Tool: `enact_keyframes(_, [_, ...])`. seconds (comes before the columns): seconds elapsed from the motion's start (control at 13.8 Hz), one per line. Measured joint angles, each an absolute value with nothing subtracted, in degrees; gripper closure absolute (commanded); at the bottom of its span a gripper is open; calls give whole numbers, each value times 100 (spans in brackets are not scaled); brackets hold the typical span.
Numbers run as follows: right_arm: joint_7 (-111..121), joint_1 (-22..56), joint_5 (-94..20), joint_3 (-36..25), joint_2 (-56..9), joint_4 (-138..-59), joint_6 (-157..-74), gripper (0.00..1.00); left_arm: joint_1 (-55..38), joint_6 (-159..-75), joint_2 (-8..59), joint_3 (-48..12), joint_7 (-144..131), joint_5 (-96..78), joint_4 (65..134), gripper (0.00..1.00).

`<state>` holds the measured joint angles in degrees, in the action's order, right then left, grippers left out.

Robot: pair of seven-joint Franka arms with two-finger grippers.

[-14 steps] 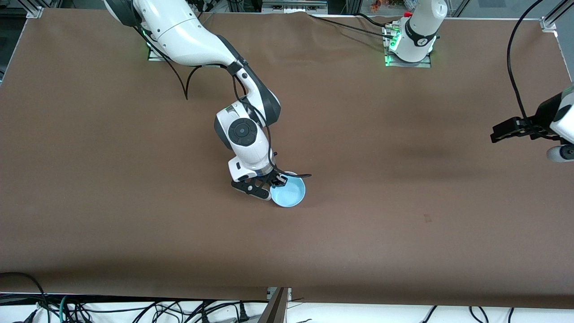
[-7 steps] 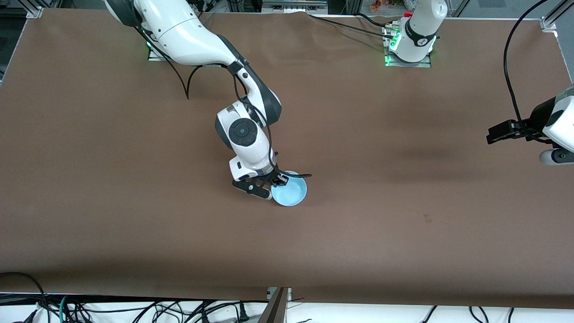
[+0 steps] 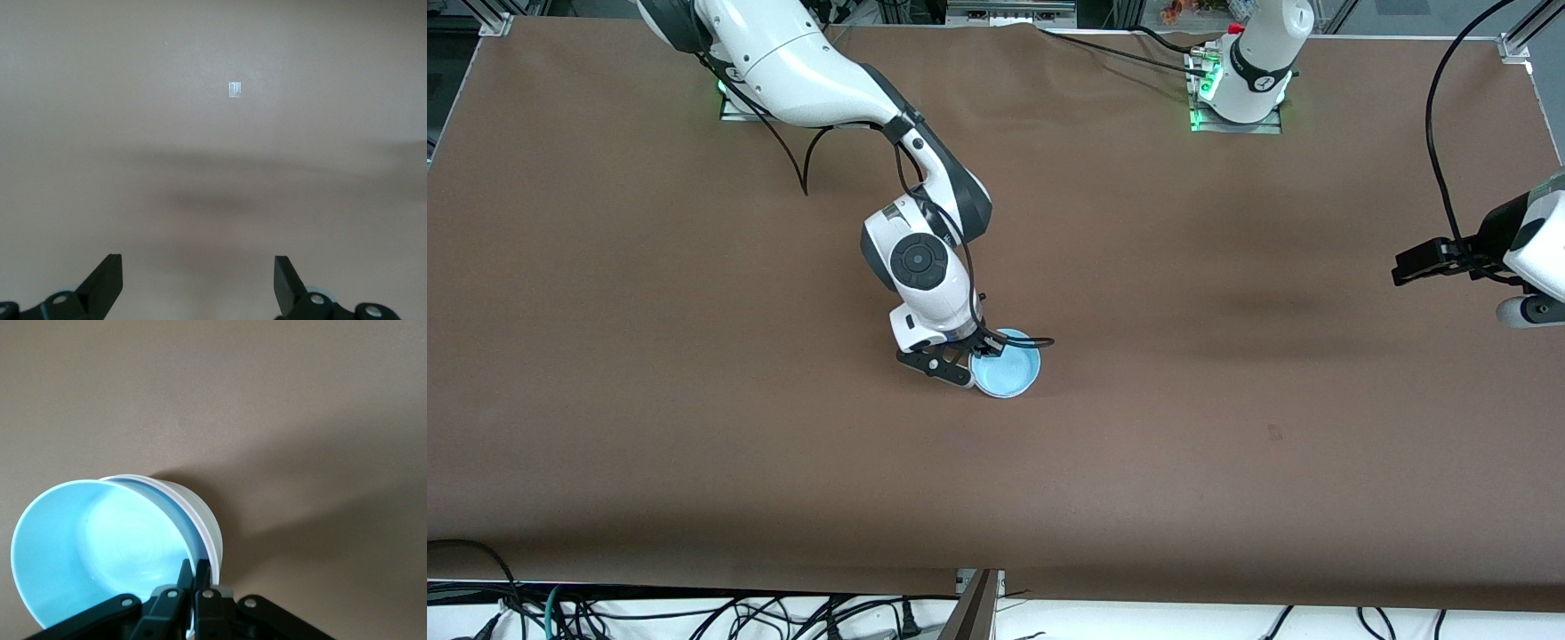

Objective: Stack pink and blue bowls on white bowl

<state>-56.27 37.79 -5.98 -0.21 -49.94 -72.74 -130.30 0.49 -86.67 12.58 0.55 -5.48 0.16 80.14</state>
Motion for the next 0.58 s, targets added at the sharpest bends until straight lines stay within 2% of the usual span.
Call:
enact_keyframes(0.07, [-5627, 3775, -598, -21, -4995, -7274, -13016, 63, 49, -8667, 1258, 55, -547, 16, 8014, 0])
enact_keyframes(0.22, [-5627, 3744, -598, -27, -4997, -7274, -12997, 55, 49, -8667, 1259, 55, -546, 16, 8014, 0])
enact_keyframes(0.58, [-5627, 3550, -598, -30, -4965, -7149, -12986, 53, 49, -8667, 1260, 55, -543, 16, 8014, 0])
